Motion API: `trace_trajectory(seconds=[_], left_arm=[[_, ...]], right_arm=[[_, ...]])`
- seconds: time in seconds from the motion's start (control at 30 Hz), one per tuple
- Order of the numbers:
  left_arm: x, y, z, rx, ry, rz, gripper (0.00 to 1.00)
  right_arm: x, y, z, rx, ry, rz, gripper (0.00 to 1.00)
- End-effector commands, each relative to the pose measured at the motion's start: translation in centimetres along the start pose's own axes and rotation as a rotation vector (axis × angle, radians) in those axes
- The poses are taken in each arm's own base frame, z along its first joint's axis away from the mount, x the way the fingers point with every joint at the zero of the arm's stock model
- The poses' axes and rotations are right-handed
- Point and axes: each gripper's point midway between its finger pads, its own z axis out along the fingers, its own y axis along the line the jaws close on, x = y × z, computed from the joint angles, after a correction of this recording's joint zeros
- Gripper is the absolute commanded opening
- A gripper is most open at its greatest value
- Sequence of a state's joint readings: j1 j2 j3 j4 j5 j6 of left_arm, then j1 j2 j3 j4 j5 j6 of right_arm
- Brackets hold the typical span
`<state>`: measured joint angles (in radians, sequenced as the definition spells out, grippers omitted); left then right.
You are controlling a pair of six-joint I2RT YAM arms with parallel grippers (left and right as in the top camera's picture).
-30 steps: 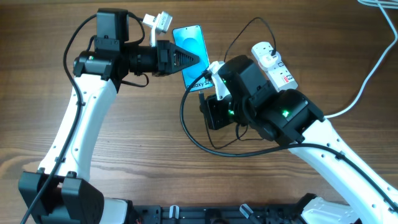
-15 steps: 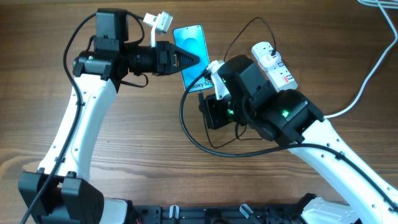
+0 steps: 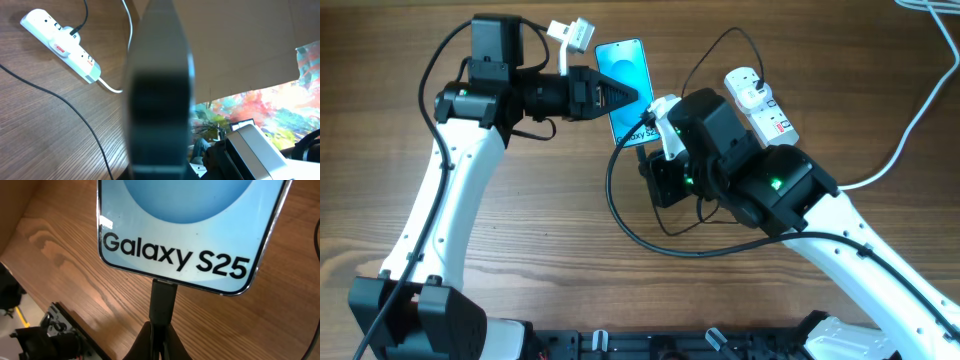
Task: Plug charger to phone and switch on socket
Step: 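Push the USB-C plug into the phone's bottom port with the right gripper, then open the right gripper and withdraw it from the plugged phone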
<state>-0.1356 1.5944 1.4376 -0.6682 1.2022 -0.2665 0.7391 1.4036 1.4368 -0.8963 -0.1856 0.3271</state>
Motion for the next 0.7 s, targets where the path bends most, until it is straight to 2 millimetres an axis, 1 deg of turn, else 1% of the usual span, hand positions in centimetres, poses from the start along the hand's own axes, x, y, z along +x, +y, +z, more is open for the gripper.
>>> trace_trajectory(seconds=[0.0,0.1,0.2,0.33,0.43,0.67], left_arm=[[1.1,-1.1,0.4,0.058,0.044,-0.005,0.04],[1.4,-1.1,0.4,0.058,0.054,-0.035,0.04],[1.7,-1.5,0.3,0.085,0.067,-0.049,0.04],[2.0,-1.5,0.3,0.082,0.073,-0.069,0.04],[2.1,-1.4,0.3,0.081,0.075,-0.076,0.04],[2.1,-1.4,0.3,0.081,0.075,-0.072,0.04]], right_arm=[[-3.3,-0.6,-0.7,0.054,-0.126,-0.06,0.05],[-4.3,-0.2,-0.9,0.042,-0.167,-0.07,0.05],[-4.9,0.0,-1.0,0.035,-0.191,-0.078,0.06],[-5.5,0.2,-1.1,0.027,-0.218,-0.085,0.06],[-5.8,0.3,-1.2,0.024,-0.23,-0.088,0.1],[-6.0,0.1,-1.2,0.037,-0.238,-0.086,0.11]])
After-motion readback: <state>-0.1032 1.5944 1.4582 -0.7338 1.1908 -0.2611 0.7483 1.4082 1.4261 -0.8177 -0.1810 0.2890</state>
